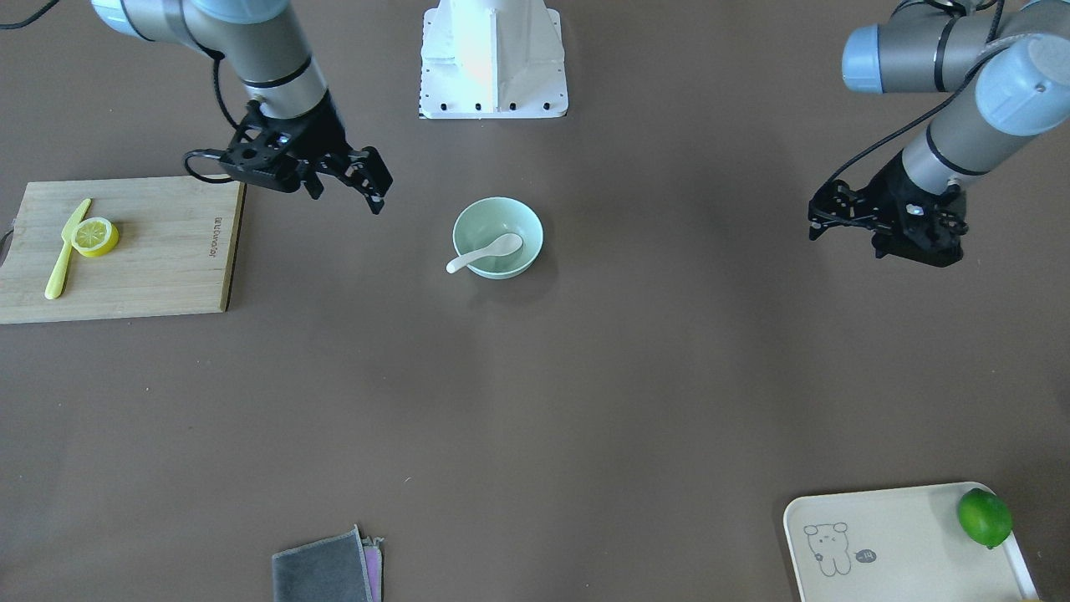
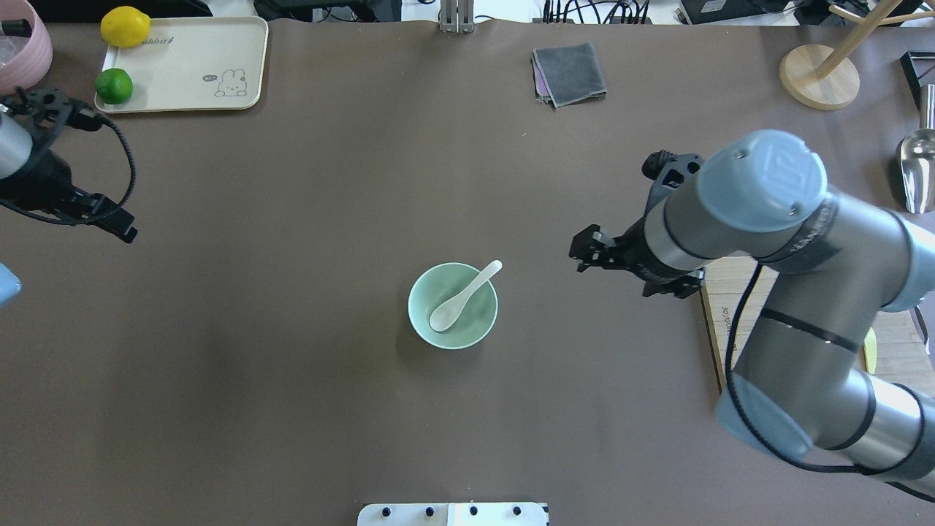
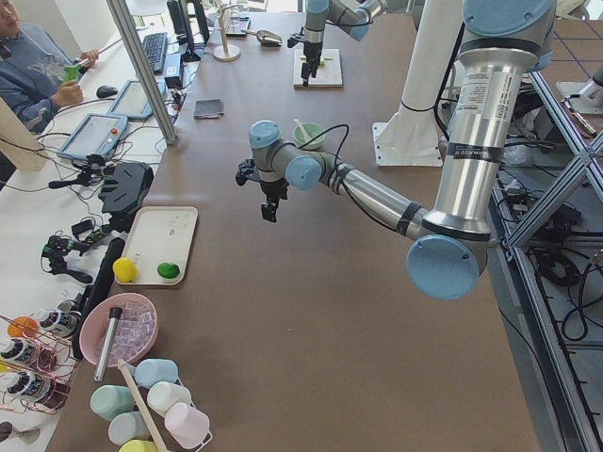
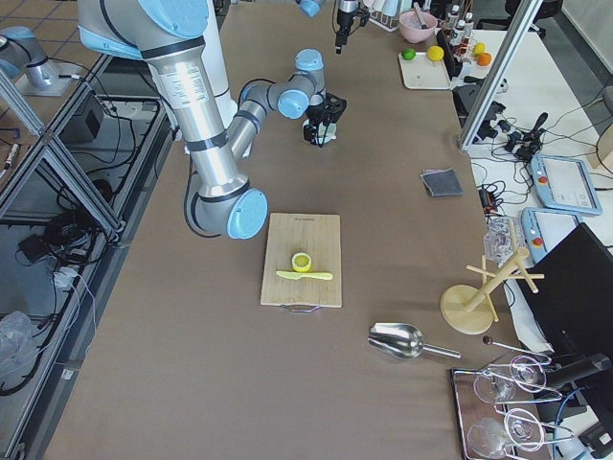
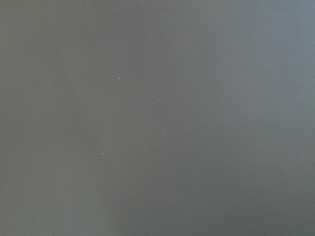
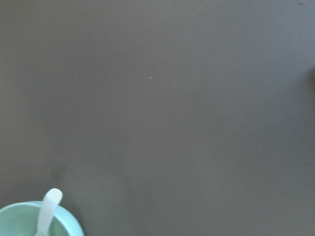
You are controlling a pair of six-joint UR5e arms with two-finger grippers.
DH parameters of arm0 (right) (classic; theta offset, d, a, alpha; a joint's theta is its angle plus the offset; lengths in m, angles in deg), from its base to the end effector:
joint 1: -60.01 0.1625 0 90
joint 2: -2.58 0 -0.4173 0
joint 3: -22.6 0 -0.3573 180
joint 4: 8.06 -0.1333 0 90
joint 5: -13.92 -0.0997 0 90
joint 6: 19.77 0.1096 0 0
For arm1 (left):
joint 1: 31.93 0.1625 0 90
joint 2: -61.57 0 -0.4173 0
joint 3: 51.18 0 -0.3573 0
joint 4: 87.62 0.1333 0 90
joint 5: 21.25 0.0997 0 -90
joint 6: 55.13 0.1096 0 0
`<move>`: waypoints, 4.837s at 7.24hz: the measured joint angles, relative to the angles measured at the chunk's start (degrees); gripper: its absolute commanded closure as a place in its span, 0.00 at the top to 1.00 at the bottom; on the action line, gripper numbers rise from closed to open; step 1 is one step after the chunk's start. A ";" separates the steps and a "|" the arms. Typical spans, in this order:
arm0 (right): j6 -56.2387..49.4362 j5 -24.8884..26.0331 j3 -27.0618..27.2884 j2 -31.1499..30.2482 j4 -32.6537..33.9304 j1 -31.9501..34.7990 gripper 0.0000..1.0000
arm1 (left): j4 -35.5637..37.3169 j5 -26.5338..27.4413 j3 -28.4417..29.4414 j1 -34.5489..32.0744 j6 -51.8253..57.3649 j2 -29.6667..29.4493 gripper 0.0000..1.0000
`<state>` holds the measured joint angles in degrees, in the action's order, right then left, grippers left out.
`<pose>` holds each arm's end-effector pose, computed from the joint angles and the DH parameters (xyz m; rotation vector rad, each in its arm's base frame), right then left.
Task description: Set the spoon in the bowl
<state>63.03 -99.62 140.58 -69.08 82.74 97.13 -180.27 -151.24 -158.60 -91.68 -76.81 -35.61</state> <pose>-0.3603 -0.3850 0.2995 -0.0650 -0.8750 0.3253 0.1997 -0.4671 0.4568 0.1106 0.8175 0.3069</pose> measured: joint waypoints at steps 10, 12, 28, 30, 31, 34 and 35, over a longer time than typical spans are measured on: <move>-81.71 -21.88 -16.03 -24.87 -0.14 43.96 1.00 | 3.46 -4.58 11.96 -25.30 34.68 7.87 0.98; -83.95 -21.98 -18.46 -24.52 -0.17 45.19 1.00 | 10.53 -8.35 11.27 -28.72 32.99 6.07 0.98; -83.60 -22.90 -18.05 -23.82 -0.40 45.94 1.00 | 14.59 -3.34 8.70 -30.68 31.78 8.72 0.98; -83.60 -22.87 -18.05 -23.81 -0.43 45.94 1.00 | 14.51 -3.39 8.40 -30.68 31.79 8.69 0.98; -83.60 -22.92 -18.02 -23.84 -0.45 45.94 1.00 | 14.47 -3.41 8.36 -30.68 31.79 8.68 0.98; -83.48 -23.31 -17.76 -23.65 -0.45 45.94 1.00 | 14.43 -3.42 7.37 -30.69 31.78 8.68 0.98; -83.44 -23.49 -17.26 -23.63 -0.40 45.94 1.00 | 14.43 -3.43 6.92 -30.76 31.78 8.69 0.98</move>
<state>-20.41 -123.11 123.31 -92.71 82.34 143.07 -165.84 -154.66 -151.68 -122.44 -45.02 -26.92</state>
